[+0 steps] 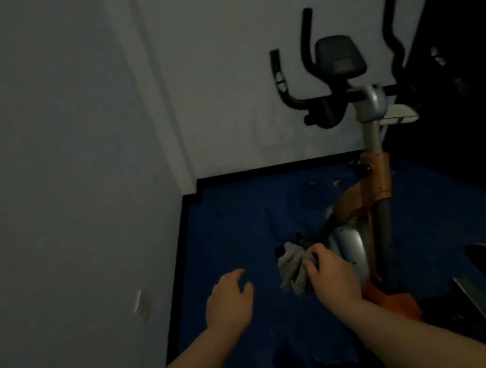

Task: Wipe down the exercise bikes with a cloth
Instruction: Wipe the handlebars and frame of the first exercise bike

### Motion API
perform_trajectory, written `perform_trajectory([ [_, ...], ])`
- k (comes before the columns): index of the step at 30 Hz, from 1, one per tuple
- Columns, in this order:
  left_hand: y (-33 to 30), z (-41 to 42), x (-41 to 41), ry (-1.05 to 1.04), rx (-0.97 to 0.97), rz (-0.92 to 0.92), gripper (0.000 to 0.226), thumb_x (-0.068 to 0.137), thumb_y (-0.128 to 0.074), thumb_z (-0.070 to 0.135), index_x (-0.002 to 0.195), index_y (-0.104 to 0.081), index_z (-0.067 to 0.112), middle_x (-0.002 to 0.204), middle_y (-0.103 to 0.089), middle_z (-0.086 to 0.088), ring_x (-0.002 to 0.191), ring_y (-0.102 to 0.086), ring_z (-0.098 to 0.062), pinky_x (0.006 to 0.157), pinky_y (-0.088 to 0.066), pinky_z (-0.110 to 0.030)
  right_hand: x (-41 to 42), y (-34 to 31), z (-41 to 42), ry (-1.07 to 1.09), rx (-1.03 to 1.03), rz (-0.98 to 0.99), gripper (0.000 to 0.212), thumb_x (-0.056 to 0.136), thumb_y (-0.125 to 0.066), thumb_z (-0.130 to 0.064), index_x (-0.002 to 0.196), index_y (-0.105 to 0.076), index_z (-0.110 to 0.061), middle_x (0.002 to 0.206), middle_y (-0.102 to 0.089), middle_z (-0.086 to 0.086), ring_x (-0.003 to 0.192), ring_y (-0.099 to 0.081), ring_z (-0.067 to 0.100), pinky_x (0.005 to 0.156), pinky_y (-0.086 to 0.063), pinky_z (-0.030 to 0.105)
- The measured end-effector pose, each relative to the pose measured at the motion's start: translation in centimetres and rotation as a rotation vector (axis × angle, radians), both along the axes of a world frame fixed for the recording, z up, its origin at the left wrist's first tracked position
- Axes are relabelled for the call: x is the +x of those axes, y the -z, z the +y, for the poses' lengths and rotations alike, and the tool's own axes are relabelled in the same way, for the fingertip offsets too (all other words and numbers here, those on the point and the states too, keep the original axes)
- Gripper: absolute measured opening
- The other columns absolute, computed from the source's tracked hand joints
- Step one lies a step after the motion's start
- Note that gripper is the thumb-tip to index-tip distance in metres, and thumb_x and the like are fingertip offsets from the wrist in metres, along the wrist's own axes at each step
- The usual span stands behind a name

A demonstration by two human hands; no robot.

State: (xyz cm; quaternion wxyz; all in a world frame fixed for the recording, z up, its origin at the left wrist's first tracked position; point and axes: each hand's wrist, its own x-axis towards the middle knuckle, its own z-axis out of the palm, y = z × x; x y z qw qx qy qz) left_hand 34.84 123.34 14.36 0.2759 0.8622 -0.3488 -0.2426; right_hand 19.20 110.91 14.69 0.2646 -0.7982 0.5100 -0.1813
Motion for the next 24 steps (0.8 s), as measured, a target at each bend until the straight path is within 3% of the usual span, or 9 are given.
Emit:
perform_trajectory([
  [8, -4.1, -13.1, 6.7, 0.243, -0.126, 0.001, 0.046, 0.097, -0.045, 0.034, 0.142, -0.042, 0.023, 0.147, -0.043, 0.000, 0.130, -0.044, -0.018, 0.110, -0.035, -0.038, 3.8, -4.3, -8.6, 0.349, -0.063, -0.225, 0.006, 0.094, -0.050, -0.025, 0.092, -0.053, -0.020, 0.089, -0.060, 0.000, 0.079, -0.058, 0.016, 0.070, -0.053, 0.040],
  [12, -5.9, -20.2, 7.1, 0.321, -0.243, 0.020, 0.044, 0.097, -0.047, 0.033, 0.140, -0.043, 0.024, 0.146, -0.044, 0.002, 0.129, -0.044, -0.017, 0.110, -0.035, -0.039, 4.8, -6.5, -14.6, 0.412, -0.116, -0.387, 0.007, 0.095, -0.049, -0.027, 0.094, -0.052, -0.021, 0.092, -0.057, -0.005, 0.081, -0.057, 0.014, 0.065, -0.050, 0.031],
  [14, -6.8, -24.0, 7.1, 0.346, -0.309, 0.032, 0.044, 0.097, -0.048, 0.032, 0.140, -0.044, 0.024, 0.145, -0.044, 0.002, 0.130, -0.043, -0.017, 0.111, -0.035, -0.039, 5.0, -7.6, -17.8, 0.424, -0.156, -0.489, 0.005, 0.095, -0.051, -0.027, 0.093, -0.051, -0.022, 0.092, -0.053, -0.012, 0.083, -0.056, 0.011, 0.064, -0.047, 0.021],
  [17, -8.0, -29.4, 7.1, 0.355, -0.431, 0.097, 0.041, 0.097, -0.049, 0.030, 0.138, -0.046, 0.027, 0.143, -0.046, 0.006, 0.125, -0.043, -0.008, 0.107, -0.034, -0.030, 4.9, -9.9, -22.8, 0.417, -0.215, -0.600, 0.007, 0.093, -0.055, -0.033, 0.095, -0.053, -0.026, 0.095, -0.060, -0.003, 0.087, -0.060, 0.012, 0.070, -0.052, 0.028],
  [19, -8.8, -32.6, 7.1, 0.331, -0.506, 0.176, 0.039, 0.097, -0.051, 0.027, 0.135, -0.049, 0.026, 0.139, -0.050, 0.006, 0.121, -0.044, -0.004, 0.102, -0.034, -0.024, 5.0, -11.7, -25.8, 0.383, -0.266, -0.667, 0.009, 0.089, -0.060, -0.036, 0.094, -0.055, -0.032, 0.097, -0.062, -0.005, 0.088, -0.060, 0.006, 0.072, -0.053, 0.024],
  [22, -9.8, -37.0, 7.1, 0.277, -0.614, 0.250, 0.037, 0.095, -0.053, 0.023, 0.133, -0.053, 0.024, 0.133, -0.055, 0.006, 0.119, -0.049, -0.006, 0.099, -0.037, -0.022, 6.4, -14.5, -30.6, 0.333, -0.417, -0.649, 0.022, 0.081, -0.069, -0.038, 0.094, -0.052, -0.037, 0.093, -0.059, -0.017, 0.088, -0.057, -0.003, 0.069, -0.047, 0.009],
  [24, -10.3, -39.3, 7.2, 0.217, -0.674, 0.313, 0.034, 0.095, -0.053, 0.019, 0.129, -0.056, 0.025, 0.128, -0.057, 0.008, 0.113, -0.053, -0.003, 0.094, -0.039, -0.014, 8.3, -15.0, -33.3, 0.277, -0.476, -0.615, 0.023, 0.079, -0.072, -0.035, 0.091, -0.053, -0.032, 0.088, -0.056, -0.018, 0.085, -0.056, -0.003, 0.070, -0.045, 0.008],
])
